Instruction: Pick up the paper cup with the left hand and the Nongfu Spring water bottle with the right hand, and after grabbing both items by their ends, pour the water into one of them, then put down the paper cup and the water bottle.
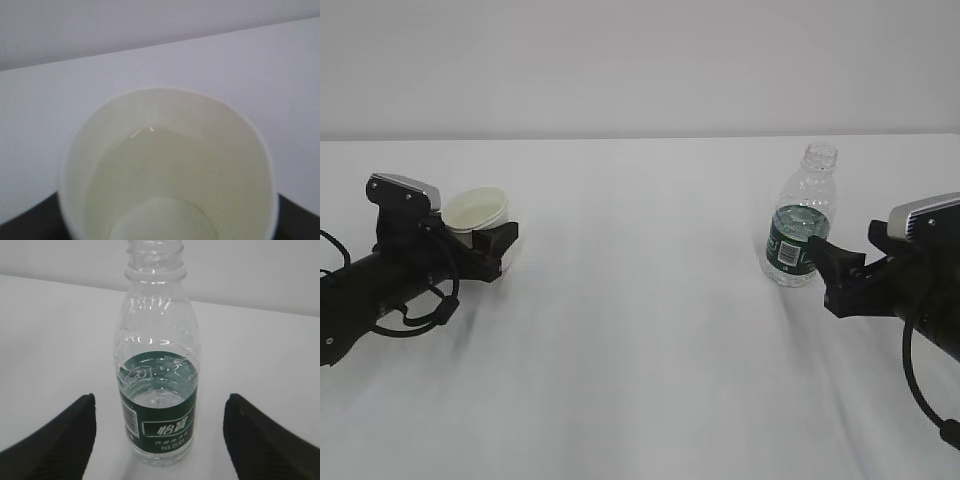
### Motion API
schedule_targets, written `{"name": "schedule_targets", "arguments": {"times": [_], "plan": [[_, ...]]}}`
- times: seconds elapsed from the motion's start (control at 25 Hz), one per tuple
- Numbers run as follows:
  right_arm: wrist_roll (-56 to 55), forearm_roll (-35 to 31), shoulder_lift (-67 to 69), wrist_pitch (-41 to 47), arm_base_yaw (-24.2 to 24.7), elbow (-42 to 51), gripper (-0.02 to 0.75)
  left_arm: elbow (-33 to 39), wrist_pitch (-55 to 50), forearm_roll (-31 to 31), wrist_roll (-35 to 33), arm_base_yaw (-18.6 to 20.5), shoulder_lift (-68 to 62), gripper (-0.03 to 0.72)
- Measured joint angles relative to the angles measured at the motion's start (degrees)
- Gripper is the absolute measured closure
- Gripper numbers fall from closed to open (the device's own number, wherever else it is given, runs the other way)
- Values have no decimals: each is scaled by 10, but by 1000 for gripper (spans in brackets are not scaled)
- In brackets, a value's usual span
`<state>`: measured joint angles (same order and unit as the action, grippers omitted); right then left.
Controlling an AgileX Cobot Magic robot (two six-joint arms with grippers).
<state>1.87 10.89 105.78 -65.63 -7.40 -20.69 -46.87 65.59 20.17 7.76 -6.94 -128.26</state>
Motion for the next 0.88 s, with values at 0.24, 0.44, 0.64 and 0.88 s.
{"name": "schedule_targets", "arguments": {"times": [0.24,0.44,0.64,0.88], "plan": [[0,0,0,0,0,0,146,0,0,2,0,0,-2,105],[0,1,0,0,0,0,146,2,0,2,0,0,-2,91],[0,1,0,0,0,0,146,22,0,1,0,0,-2,90],[-23,1,-3,0,0,9,146,64,0,-22,0,0,8,94]]}}
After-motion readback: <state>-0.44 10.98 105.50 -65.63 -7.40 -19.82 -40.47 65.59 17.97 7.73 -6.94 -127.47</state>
